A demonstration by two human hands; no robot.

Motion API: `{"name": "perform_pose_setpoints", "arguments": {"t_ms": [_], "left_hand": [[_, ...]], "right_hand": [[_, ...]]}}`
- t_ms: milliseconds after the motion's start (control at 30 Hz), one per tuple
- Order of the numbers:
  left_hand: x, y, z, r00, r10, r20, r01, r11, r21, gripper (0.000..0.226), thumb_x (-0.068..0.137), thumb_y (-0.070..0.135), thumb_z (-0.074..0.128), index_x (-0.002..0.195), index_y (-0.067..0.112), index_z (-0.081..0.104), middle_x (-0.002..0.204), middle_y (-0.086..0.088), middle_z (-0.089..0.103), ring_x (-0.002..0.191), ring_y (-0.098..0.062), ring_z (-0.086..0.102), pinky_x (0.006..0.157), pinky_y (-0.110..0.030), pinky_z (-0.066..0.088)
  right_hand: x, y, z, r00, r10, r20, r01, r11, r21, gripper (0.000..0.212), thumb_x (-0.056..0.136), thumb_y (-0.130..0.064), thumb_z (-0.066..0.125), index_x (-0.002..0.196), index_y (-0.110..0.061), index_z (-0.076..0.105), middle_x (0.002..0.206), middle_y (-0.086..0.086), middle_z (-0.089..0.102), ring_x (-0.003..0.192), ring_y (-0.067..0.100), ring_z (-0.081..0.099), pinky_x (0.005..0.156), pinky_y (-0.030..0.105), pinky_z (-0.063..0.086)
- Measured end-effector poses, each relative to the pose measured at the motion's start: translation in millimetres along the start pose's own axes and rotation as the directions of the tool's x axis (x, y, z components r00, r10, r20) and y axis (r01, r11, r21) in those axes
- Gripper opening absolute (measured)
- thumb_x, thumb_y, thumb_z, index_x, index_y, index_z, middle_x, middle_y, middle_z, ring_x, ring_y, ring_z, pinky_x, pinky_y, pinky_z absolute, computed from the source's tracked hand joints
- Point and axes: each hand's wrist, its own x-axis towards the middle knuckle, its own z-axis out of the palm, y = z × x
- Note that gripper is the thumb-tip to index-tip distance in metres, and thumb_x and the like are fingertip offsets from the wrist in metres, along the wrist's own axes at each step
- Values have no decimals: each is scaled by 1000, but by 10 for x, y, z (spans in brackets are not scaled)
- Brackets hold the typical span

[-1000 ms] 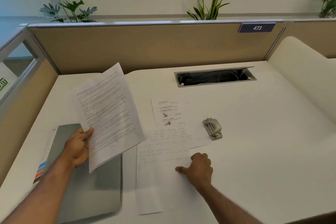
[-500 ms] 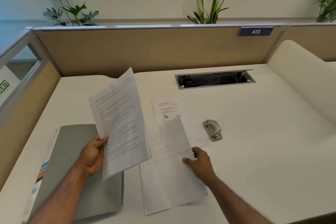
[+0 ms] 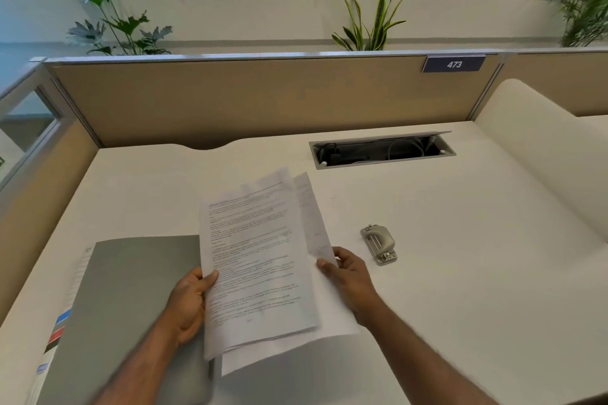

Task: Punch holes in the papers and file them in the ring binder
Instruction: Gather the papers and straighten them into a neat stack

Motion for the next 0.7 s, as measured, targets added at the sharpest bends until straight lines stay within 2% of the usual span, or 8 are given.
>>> {"name": "perform_pose_setpoints", "arguments": {"t_ms": [133,333,400,467,533,567,633,700], "left_hand": [[-12,-51,80,999,-33,39,30,998,62,28,97,12,49,122,6,60,115,-21,69,99,-41,68,72,-47,60],[-37,-133,229,999,16,37,-19,996,82,30,95,8,51,125,8,58,117,-18,69,104,-41,66,89,-56,53],[-29,-162,238,998,47,29,-50,994,93,30,95,6,52,125,10,58,117,-18,69,105,-41,67,93,-59,49],[0,-179,208,999,46,17,-47,996,77,32,94,6,52,125,9,57,119,-19,68,106,-43,65,94,-62,47],[37,-161,164,999,32,9,-32,997,65,32,93,7,53,125,10,57,119,-20,68,105,-43,66,91,-60,49],[50,-144,139,1000,29,4,-29,997,66,31,93,7,53,124,10,58,118,-20,68,103,-43,67,89,-58,51],[78,-106,87,1000,25,0,-25,998,62,30,94,8,52,122,10,59,117,-20,69,102,-42,67,83,-55,55],[97,-56,44,1000,19,8,-20,999,29,29,96,7,49,123,10,60,119,-19,68,103,-42,66,81,-54,57]], "right_hand": [[12,72,97,999,28,25,-28,1000,2,18,85,-14,72,103,-11,70,98,16,75,81,29,73,67,36,60],[88,149,103,996,54,73,-55,998,16,23,88,-11,69,112,-11,69,104,15,74,87,31,73,71,37,60],[126,156,89,994,51,94,-50,999,-9,22,90,-17,68,111,-11,69,102,11,75,87,28,73,72,35,60],[193,152,40,997,51,58,-47,997,-60,26,94,-32,61,104,-9,69,93,4,75,81,18,71,70,28,57],[302,144,-69,994,15,-106,-34,983,-179,36,94,-45,56,97,-11,69,84,-2,74,77,11,68,67,26,53],[367,150,-149,974,-38,-224,-28,958,-286,35,93,-45,58,94,-12,69,83,-2,74,79,12,69,69,27,52],[486,209,-335,903,-166,-397,-86,834,-544,26,88,-38,67,94,-13,67,88,-1,71,89,19,68,75,28,50],[567,290,-457,886,-234,-401,-151,671,-726,28,85,-31,71,104,-12,65,98,2,67,98,22,64,82,31,49]]}}
